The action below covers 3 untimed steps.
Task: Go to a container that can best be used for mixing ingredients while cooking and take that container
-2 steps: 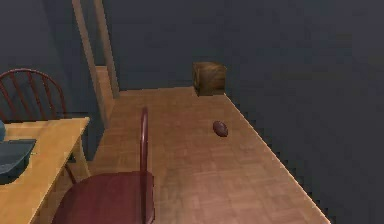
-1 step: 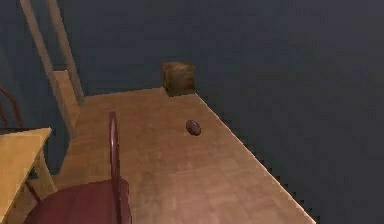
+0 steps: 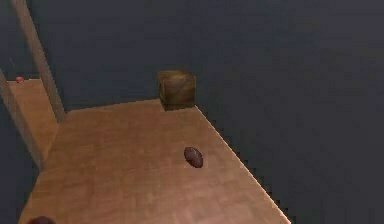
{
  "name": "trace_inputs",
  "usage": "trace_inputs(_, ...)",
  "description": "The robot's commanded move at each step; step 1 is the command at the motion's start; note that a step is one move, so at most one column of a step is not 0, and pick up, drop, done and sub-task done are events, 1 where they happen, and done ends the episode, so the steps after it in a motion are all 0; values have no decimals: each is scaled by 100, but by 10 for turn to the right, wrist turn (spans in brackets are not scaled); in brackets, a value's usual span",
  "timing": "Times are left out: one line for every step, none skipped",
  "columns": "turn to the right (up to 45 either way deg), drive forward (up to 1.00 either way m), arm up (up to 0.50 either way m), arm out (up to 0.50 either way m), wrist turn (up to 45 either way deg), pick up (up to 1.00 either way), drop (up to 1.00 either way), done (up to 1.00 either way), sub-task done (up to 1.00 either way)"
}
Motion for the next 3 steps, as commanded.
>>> trace_inputs(-150,0,0,0,0,0,0,0,0)
trace_inputs(0,60,0,0,0,0,0,0,0)
trace_inputs(-450,0,0,0,0,0,0,0,0)
